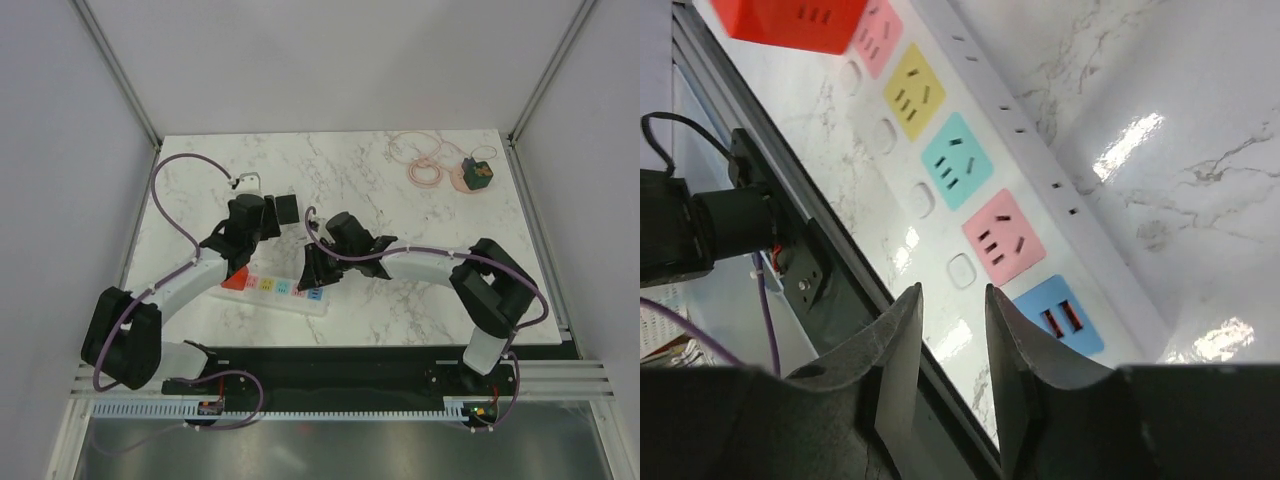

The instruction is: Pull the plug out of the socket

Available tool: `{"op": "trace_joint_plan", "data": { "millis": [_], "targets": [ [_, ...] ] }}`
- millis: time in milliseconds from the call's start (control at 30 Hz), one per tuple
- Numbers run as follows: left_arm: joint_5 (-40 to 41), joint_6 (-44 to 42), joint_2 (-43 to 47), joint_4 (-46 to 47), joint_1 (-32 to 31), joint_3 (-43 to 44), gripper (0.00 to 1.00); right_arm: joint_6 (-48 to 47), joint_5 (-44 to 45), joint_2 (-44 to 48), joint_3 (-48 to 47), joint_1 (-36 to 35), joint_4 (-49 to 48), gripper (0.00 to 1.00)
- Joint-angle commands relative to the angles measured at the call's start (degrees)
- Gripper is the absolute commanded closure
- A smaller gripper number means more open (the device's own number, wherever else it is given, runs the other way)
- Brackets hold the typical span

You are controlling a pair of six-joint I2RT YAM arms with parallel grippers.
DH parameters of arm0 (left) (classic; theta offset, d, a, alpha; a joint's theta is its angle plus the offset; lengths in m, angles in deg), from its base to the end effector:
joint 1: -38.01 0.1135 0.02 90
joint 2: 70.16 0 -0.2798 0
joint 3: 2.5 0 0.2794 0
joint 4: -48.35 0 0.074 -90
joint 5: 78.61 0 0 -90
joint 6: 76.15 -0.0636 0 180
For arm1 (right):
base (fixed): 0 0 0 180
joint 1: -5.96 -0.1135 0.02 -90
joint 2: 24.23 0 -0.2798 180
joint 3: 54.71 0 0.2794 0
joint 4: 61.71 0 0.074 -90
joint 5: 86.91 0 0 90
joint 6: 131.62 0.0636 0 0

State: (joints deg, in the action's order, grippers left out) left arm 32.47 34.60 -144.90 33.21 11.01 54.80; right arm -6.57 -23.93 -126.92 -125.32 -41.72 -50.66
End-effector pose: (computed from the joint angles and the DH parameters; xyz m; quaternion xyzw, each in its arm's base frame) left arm 0.3002 -0.1273 0.2279 -0.0407 0.8658 -0.0444 0.4968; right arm 0.2571 0.3252 0.1488 -0.1905 0.8765 0.4164 0.1486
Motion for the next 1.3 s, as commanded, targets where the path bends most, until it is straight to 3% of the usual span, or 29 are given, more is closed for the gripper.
{"op": "trace_joint_plan", "data": {
  "millis": [0,167,367,633,800,900,1067,1267],
  "targets": [
    [-0.40,-1.33,-3.56,15.39,3.53,0.18,0.98,-3.67,2.50,8.45,-4.10,0.04,6.87,0.60],
    [-2.97,0.87,-8.48,22.42,8.19,-0.87,0.98,-4.02,4.87,15.23,-0.51,0.22,7.50,0.60],
    [-6.75,-0.89,-15.95,28.93,8.46,0.89,0.98,-3.93,6.55,19.64,3.63,0.75,7.50,0.59],
    [-6.49,-2.82,-20.09,29.29,8.46,2.38,0.98,-3.14,6.28,20.60,5.92,1.01,6.62,0.59],
    [-5.53,-1.68,-20.01,27.80,8.46,2.55,0.82,-2.53,5.58,19.90,6.62,1.01,5.39,0.59],
    [-3.95,-0.89,-20.09,26.38,8.46,3.08,0.81,-2.44,5.41,19.64,6.97,1.01,5.04,0.59],
    [-2.62,-1.24,-21.32,27.87,8.55,4.31,0.88,-2.26,5.23,19.29,7.33,1.01,4.42,0.59],
    [-2.36,-1.33,-24.14,28.41,8.64,6.86,0.86,-2.26,4.97,19.46,7.33,1.01,4.51,0.59]
  ]
}}
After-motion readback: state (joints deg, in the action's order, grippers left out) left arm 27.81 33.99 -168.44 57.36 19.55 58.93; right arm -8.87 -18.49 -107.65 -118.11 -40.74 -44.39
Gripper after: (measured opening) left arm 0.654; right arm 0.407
